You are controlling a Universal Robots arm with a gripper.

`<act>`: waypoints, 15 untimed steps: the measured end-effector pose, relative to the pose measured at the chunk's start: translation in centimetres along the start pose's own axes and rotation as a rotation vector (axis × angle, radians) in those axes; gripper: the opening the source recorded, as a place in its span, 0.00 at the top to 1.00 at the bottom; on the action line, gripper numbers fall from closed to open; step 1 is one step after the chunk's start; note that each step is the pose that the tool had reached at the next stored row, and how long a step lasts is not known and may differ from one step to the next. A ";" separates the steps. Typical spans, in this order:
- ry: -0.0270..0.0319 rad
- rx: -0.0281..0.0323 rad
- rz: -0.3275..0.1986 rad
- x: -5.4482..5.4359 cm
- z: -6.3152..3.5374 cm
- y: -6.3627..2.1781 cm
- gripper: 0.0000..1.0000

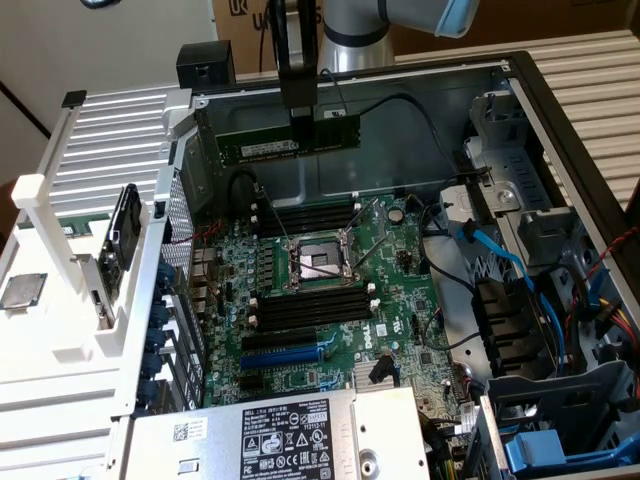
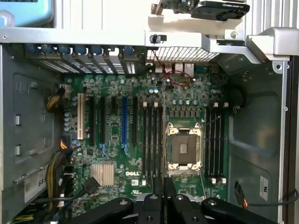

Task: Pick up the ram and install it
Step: 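Pick up the ram and move it above insertion slot, then insert the ram into the slot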

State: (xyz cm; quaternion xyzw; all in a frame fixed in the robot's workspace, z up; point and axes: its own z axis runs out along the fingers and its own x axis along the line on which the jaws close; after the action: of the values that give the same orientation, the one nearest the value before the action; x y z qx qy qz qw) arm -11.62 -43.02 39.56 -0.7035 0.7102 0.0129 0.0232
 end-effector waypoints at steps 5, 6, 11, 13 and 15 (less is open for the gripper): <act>-0.0004 -0.0022 0.000 0.0 0.53 -0.17 0.87; -0.0007 -0.0022 0.000 0.0 0.54 -0.17 0.87; -0.0046 -0.0022 0.000 0.2 0.54 -0.18 0.87; -0.0051 -0.0022 0.000 0.3 0.53 -0.18 0.87; -0.0051 -0.0022 0.000 0.3 0.53 -0.18 0.87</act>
State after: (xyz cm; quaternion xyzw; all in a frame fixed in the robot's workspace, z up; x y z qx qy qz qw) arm -11.44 -43.25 39.02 -0.7034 0.7102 0.0155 0.0242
